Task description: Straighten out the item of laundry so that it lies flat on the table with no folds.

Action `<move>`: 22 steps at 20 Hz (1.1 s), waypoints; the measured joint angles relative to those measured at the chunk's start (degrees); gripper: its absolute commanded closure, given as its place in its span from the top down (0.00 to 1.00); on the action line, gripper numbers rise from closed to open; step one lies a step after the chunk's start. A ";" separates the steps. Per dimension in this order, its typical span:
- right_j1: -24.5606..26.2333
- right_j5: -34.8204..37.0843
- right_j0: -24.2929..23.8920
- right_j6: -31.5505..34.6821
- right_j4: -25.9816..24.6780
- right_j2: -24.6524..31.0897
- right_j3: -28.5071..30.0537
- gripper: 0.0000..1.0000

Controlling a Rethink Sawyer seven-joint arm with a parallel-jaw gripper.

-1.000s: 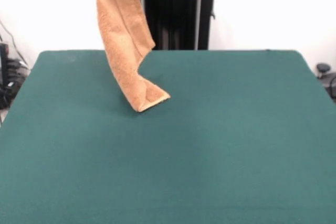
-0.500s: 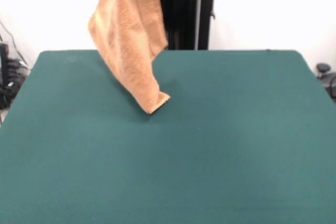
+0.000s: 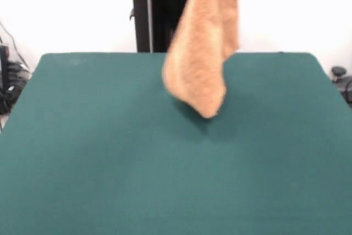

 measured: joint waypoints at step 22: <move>0.20 -11.22 -1.63 5.34 3.86 -3.15 8.45 0.00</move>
